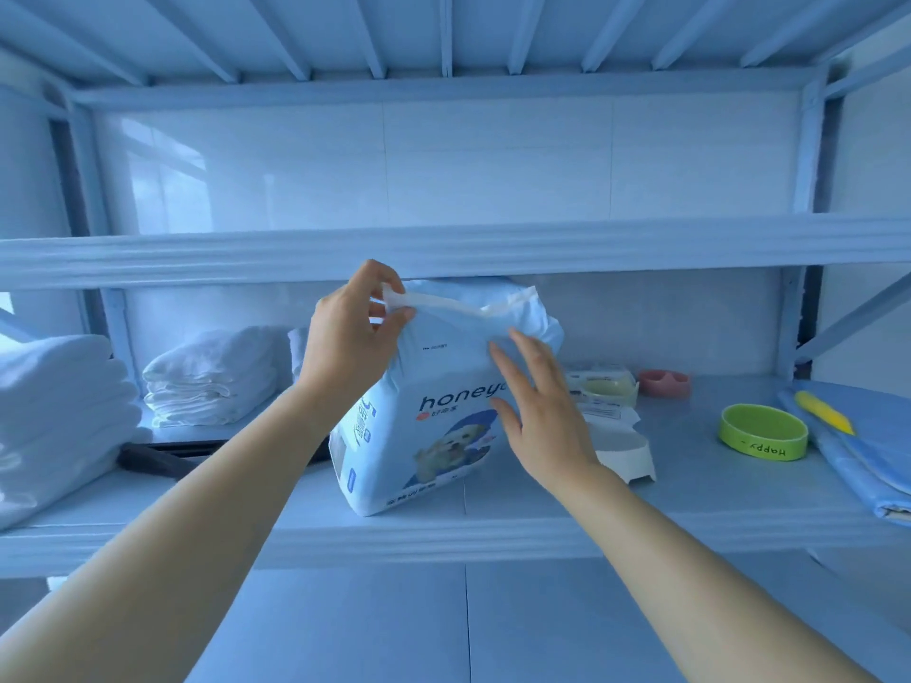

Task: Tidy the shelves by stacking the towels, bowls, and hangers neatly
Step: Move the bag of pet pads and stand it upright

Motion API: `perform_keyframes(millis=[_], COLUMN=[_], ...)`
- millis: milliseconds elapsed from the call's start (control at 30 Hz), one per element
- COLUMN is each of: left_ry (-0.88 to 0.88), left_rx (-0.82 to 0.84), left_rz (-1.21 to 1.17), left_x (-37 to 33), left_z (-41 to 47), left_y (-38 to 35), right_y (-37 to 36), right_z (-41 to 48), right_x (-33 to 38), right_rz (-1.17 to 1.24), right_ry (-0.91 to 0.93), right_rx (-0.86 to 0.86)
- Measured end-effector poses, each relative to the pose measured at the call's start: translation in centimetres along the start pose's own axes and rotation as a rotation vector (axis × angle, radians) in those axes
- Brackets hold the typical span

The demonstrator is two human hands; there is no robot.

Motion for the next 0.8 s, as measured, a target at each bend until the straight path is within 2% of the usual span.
perform_keyframes(millis=[100,167,300,467,533,633,700,800], left_ry=[-0.003,-0.072,-0.139,-0.107,-0.099,-0.014,0.049,0.095], left_rx=[0.037,0.07,0.165,0.166,0.147,0.086,0.047,0.146], left_rz=[0.089,0.126,0.196,0.241,0.262,0.262,0.243,0.254], left_x=[1.2,1.8,3.3,5.3,6.2,8.8,10.6,12.7], left_z=[0.6,0.5,-0.9,-1.3,-0.5,0.6,0.9,0.4], left_y=[0.5,0.5,0.3,0.4,0.9,2.1,2.6,1.6], right_y=[-1.5,-2.4,-3.2,-3.5,-3.5,-4.3,-5.4,-7.3], right_z=[1.2,2.0,3.3,4.1,4.7,5.6,5.7,5.2], right_x=[0.7,1.0,1.3,2.1,2.8,3.8,3.9,3.0], right_rz=[0.022,0.046,0.056,0.066,0.072,0.032,-0.006,-0.034], right_ry=[-0.018,-0.042,-0.069,-0.085,-0.037,0.079,0.088,0.054], right_rx=[0.045,0.073,0.05,-0.019,-0.029,0.034,0.092,0.172])
Point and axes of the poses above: each hand's wrist, its own z-axis towards the middle knuckle, its own y-axis out of the back of the hand, x = y × z, the point moved 4 cm from there along z, towards the middle knuckle, and after that the axes turned 3 degrees about -z, right-handed, at the moved point
